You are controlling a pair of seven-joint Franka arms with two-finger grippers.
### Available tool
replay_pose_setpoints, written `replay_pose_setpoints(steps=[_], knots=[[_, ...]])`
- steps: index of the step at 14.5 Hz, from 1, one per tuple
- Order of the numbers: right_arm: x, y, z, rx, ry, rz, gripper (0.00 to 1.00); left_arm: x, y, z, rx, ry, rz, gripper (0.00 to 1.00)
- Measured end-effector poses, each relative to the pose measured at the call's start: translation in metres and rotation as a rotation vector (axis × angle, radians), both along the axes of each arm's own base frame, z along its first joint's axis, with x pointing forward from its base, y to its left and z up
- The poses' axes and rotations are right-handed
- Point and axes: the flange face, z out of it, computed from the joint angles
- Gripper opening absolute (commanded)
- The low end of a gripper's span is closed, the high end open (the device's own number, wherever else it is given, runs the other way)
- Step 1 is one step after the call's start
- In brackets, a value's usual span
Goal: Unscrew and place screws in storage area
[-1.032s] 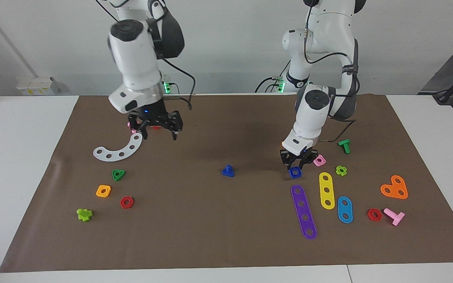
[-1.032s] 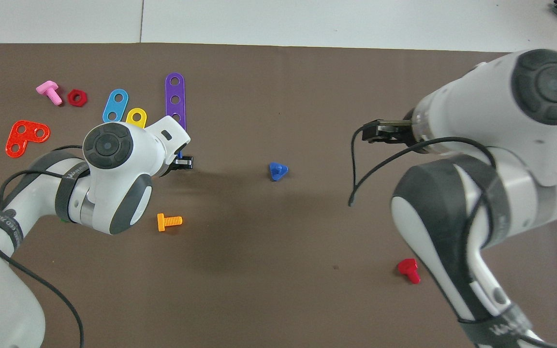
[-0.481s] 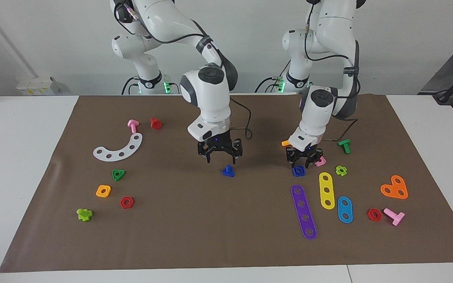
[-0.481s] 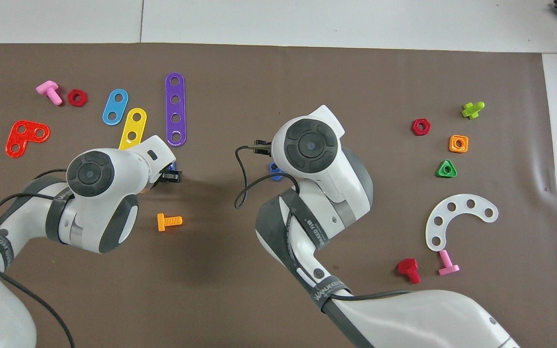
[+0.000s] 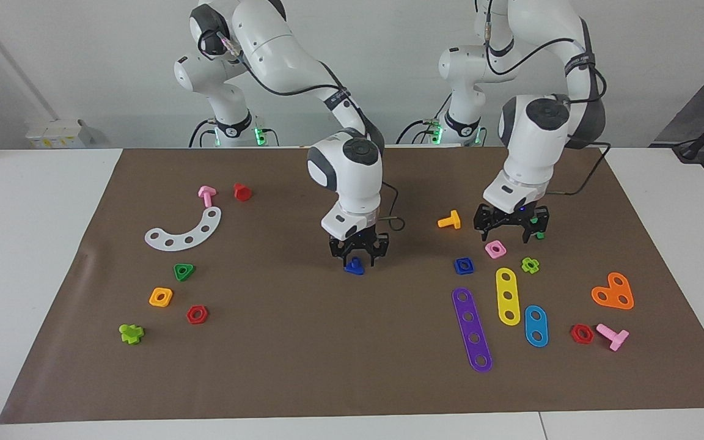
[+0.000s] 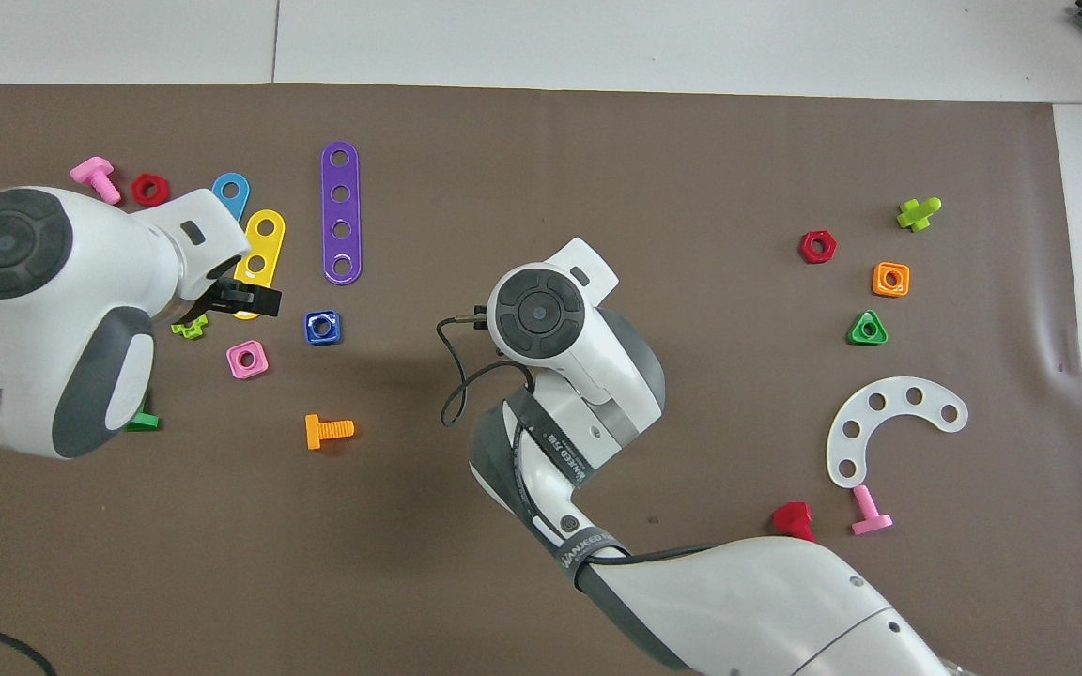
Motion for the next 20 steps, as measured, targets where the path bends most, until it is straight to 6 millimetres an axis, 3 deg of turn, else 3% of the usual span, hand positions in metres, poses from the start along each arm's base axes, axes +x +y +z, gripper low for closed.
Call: replay_pose_setpoints(steps=[4,6,9,11,18,19,20], knots=[[-0.005,0.002,-0.005,-0.006,0.015,0.007,0.40,0.004,0.036,0.073,-0.020,0.044,0.023,1.00],[-0.006,0.000,-0.009,-0.014,0.023,0.017,0.40,-0.003,0.065,0.106,-0.071,0.044,0.020,1.00],[-0.009,-0.003,-0.015,-0.022,0.034,0.023,0.36,-0.018,0.095,0.139,-0.085,0.042,0.003,1.00],[-0.009,-0.003,-0.016,-0.023,0.034,0.023,0.36,-0.020,0.099,0.151,-0.085,0.043,0.004,1.00],[-0.004,-0.004,-0.012,0.003,-0.002,0.022,0.36,-0.025,0.098,0.159,-0.086,0.070,0.004,1.00],[-0.005,-0.004,-0.013,0.002,0.000,0.022,0.30,-0.025,0.098,0.158,-0.086,0.071,0.004,1.00],[-0.005,-0.004,-0.015,0.000,0.003,0.022,0.06,-0.025,0.098,0.158,-0.086,0.072,0.004,1.00]])
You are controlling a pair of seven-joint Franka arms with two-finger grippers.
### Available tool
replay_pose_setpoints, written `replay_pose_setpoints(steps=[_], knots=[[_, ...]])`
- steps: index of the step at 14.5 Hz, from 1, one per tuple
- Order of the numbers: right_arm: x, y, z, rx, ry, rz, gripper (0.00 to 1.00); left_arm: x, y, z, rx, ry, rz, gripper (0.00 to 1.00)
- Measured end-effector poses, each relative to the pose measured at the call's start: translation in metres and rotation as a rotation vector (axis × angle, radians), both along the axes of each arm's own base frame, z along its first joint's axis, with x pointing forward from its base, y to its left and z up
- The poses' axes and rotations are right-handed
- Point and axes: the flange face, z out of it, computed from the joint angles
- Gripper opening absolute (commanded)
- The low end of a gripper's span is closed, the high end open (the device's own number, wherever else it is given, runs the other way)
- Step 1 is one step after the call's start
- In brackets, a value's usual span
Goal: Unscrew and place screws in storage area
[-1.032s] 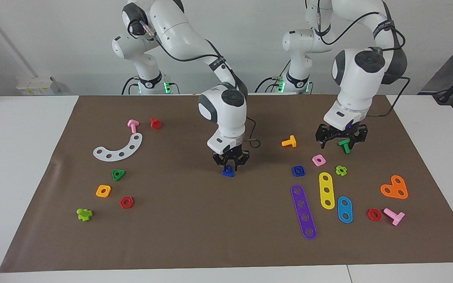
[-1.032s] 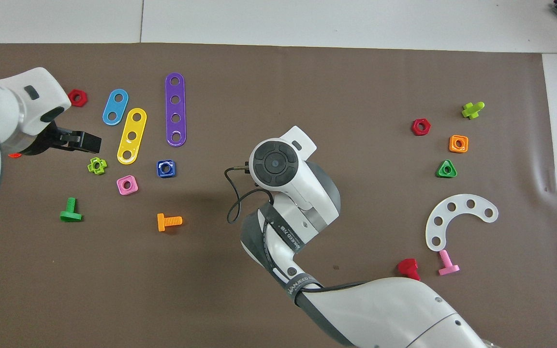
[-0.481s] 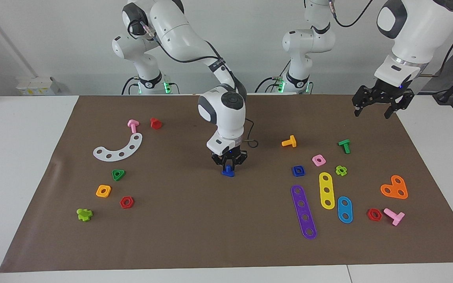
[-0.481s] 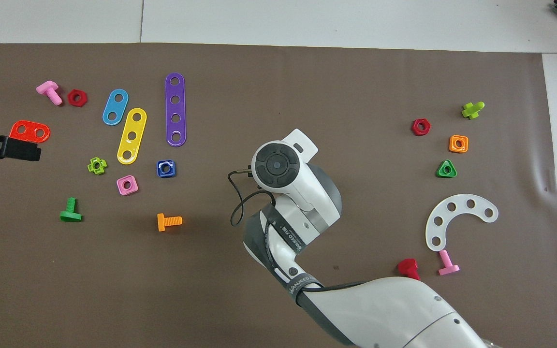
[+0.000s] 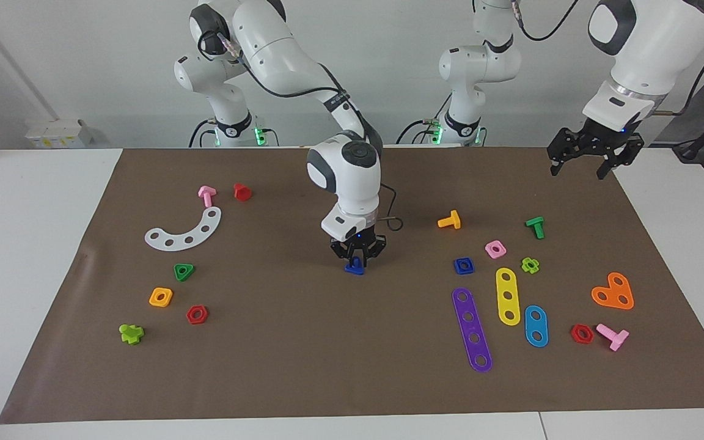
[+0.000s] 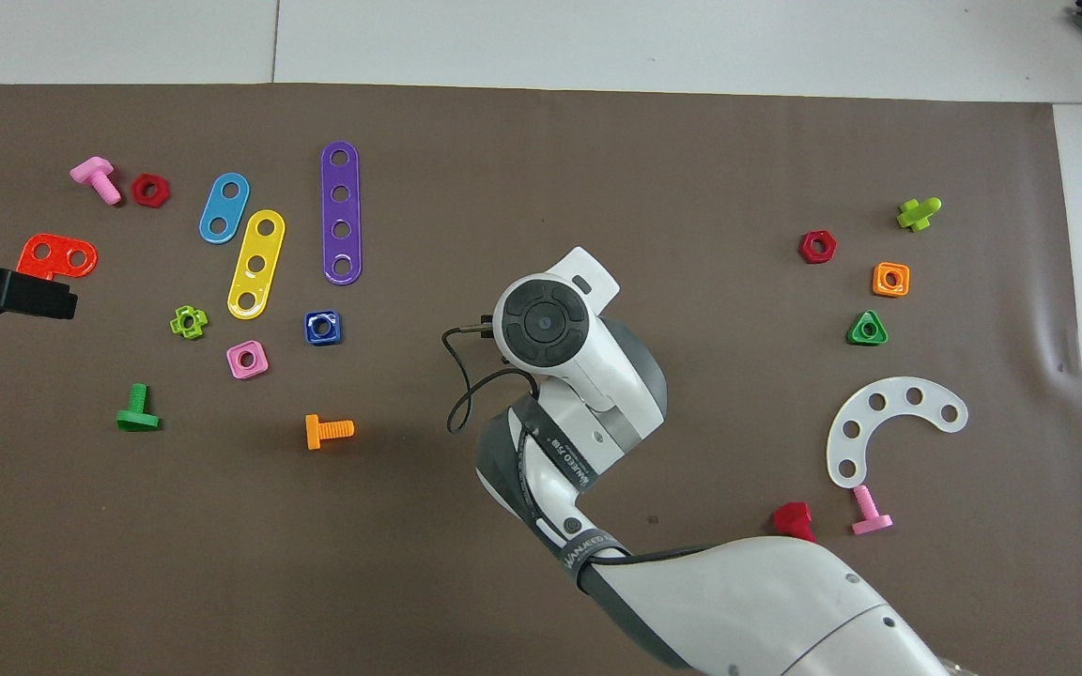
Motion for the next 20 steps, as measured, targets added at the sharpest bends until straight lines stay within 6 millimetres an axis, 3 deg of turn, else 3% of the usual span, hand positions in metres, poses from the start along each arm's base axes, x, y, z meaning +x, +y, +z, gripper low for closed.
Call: replay_pose_setpoints(steps=[1,8,9,11,13,15,16,18,20], knots=[[-0.001,-0.001,-0.002,-0.002,0.003,0.000,0.00,0.000,0.000,0.000,0.000,0.001,0.000,1.00],[-0.001,-0.001,0.002,-0.002,0.003,-0.001,0.00,0.000,0.000,0.000,0.000,0.002,0.000,1.00],[0.000,-0.004,0.011,0.000,-0.003,-0.006,0.00,0.000,0.000,0.000,0.000,0.002,0.000,1.00],[0.012,-0.028,0.051,0.008,-0.026,-0.047,0.00,0.000,0.000,0.000,0.000,0.002,0.000,1.00],[0.030,-0.087,0.110,0.013,-0.043,-0.096,0.00,0.000,0.000,0.000,0.000,0.002,0.000,1.00],[0.039,-0.167,0.153,-0.007,-0.037,-0.096,0.00,0.000,0.000,0.000,0.000,0.002,0.000,1.00],[0.039,-0.212,0.162,-0.020,-0.030,-0.084,0.00,0.000,0.000,0.000,0.000,0.002,0.000,1.00],[0.035,-0.292,0.161,-0.047,-0.003,-0.043,0.00,0.000,0.000,0.000,0.000,0.003,0.000,1.00],[0.025,-0.343,0.140,-0.042,0.042,-0.021,0.00,0.000,0.000,0.000,0.000,0.003,0.000,1.00]])
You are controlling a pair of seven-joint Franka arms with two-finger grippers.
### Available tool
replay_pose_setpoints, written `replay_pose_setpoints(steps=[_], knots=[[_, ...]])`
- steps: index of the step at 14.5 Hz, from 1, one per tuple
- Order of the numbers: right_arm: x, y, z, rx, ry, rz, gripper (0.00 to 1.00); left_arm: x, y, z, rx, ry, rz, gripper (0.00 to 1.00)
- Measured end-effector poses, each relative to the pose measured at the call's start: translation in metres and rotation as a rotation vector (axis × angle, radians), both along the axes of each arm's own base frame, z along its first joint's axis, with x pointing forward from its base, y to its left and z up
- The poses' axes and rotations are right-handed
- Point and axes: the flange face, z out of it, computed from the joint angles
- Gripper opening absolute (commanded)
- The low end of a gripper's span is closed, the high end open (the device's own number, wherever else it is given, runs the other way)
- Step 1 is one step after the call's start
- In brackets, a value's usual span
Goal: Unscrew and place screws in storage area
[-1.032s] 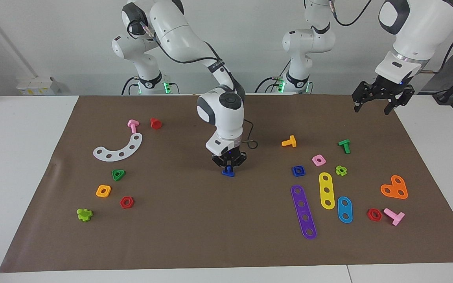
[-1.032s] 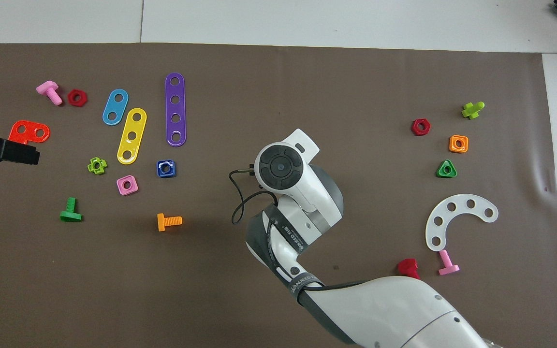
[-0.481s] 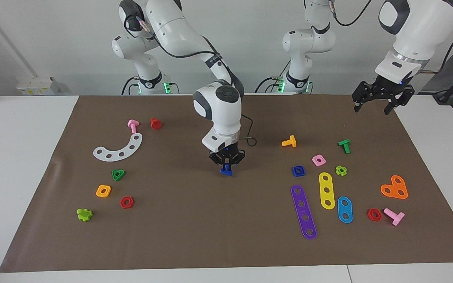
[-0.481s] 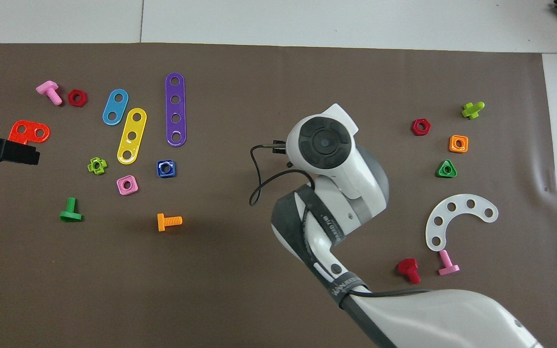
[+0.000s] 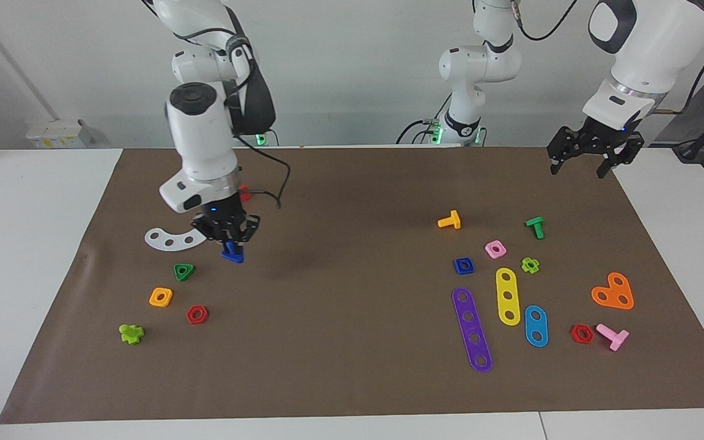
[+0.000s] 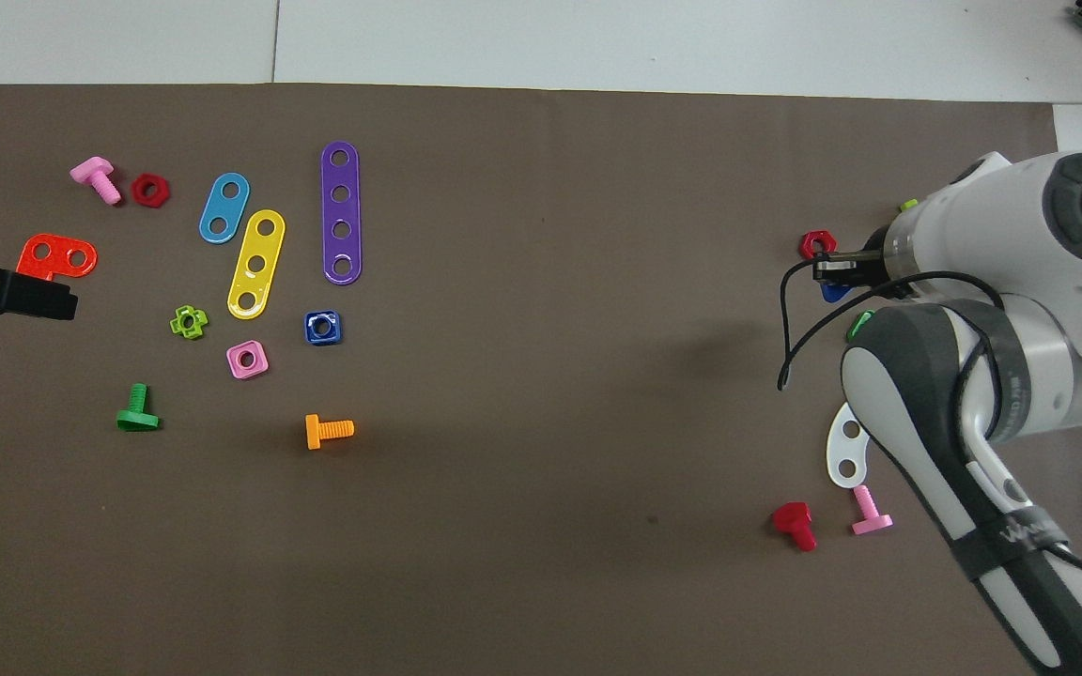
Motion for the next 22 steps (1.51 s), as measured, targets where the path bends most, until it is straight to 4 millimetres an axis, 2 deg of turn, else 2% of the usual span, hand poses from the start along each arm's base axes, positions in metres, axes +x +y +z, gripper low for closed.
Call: replay_pose_setpoints(steps=[1,3,7,10,11,12,13,14,16,18,20,22], knots=[[-0.004,-0.013,-0.015,0.005,0.011,0.008,0.00,0.000,0.000,0.000,0.000,0.000,0.000,1.00],[-0.014,-0.022,-0.049,0.011,0.015,0.015,0.00,0.000,0.000,0.000,0.000,0.000,0.000,1.00],[-0.030,-0.017,-0.112,0.050,0.000,-0.006,0.00,0.000,0.000,0.000,0.000,0.000,0.000,1.00],[-0.029,-0.017,-0.139,0.059,-0.005,-0.018,0.00,0.000,0.000,0.000,0.000,0.000,0.000,1.00],[-0.028,-0.016,-0.143,0.070,-0.009,-0.028,0.17,0.000,0.000,0.000,0.000,0.000,0.000,1.00],[-0.028,-0.015,-0.146,0.080,-0.012,-0.038,0.92,0.000,0.000,0.000,0.000,0.000,0.000,1.00],[-0.027,-0.015,-0.145,0.084,-0.014,-0.042,1.00,0.000,0.000,0.000,0.000,0.001,0.000,1.00],[-0.026,-0.015,-0.144,0.086,-0.018,-0.044,1.00,0.000,0.000,0.000,0.000,0.001,0.000,1.00],[-0.019,-0.013,-0.132,0.089,-0.044,-0.041,1.00,0.000,0.000,0.000,0.000,0.001,0.000,1.00],[-0.007,-0.014,-0.093,0.094,-0.080,-0.040,1.00,0.000,0.000,0.000,0.000,0.001,0.000,1.00],[0.001,-0.027,-0.026,0.066,-0.074,-0.030,1.00,0.000,0.000,0.000,0.000,0.001,0.000,1.00],[-0.004,-0.042,0.058,0.034,-0.036,-0.033,1.00,0.000,0.000,0.000,0.000,0.001,0.000,1.00]])
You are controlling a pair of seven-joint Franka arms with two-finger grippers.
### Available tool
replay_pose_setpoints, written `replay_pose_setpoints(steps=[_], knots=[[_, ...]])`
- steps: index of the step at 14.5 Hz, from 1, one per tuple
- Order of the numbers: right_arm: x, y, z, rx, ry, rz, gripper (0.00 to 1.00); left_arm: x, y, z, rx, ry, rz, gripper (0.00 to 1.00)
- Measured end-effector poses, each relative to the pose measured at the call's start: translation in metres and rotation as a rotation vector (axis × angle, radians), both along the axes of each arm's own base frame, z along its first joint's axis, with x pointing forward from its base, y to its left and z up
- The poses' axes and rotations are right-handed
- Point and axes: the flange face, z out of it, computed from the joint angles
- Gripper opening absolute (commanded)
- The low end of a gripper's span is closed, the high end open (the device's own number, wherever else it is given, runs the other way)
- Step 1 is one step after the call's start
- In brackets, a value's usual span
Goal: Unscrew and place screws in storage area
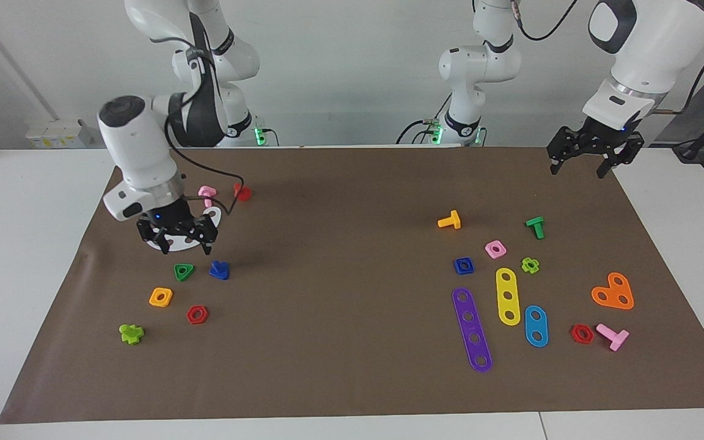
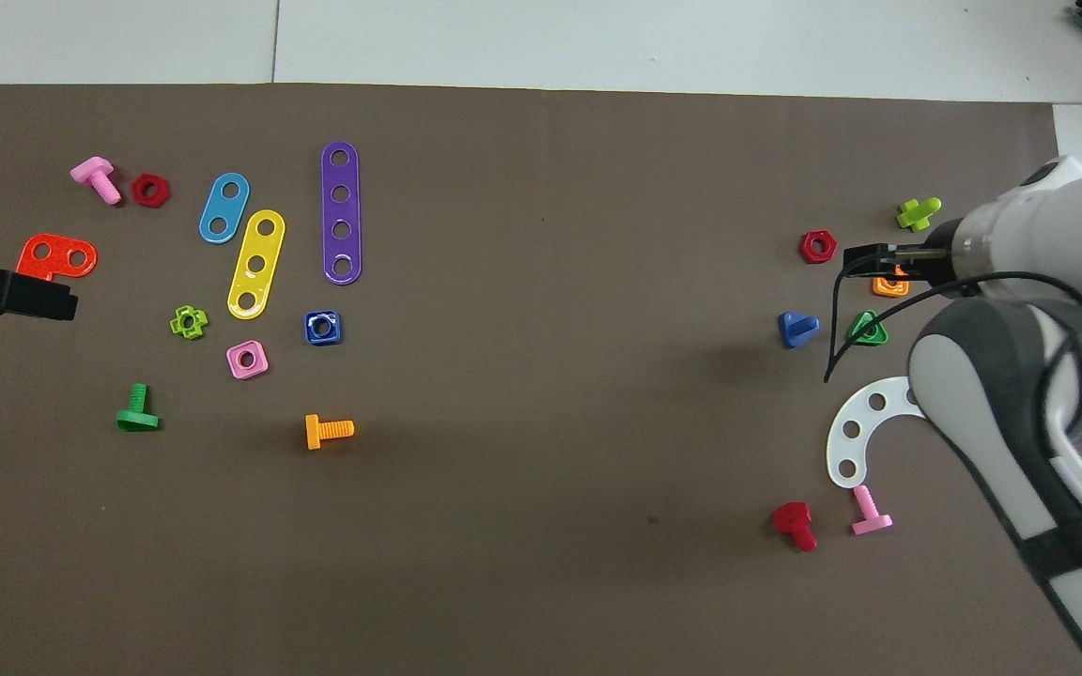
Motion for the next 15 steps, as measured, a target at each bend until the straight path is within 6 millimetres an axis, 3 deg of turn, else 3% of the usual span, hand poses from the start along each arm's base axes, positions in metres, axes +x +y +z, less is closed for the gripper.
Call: replay_pose_setpoints(steps=[2,4,8,15], knots=[[-0.016,-0.006,0.066,-0.008,0.047,-0.008,1.00,0.000,0.000,0.000,0.000,0.000,0.000,1.00],[-0.031,-0.015,0.096,-0.008,0.104,-0.025,1.00,0.000,0.000,0.000,0.000,0.000,0.000,1.00],[-0.043,-0.053,0.116,0.000,0.123,-0.093,1.00,0.000,0.000,0.000,0.000,0.000,0.000,1.00],[-0.042,-0.030,0.123,-0.008,0.114,-0.022,1.00,0.000,0.000,0.000,0.000,0.000,0.000,1.00]])
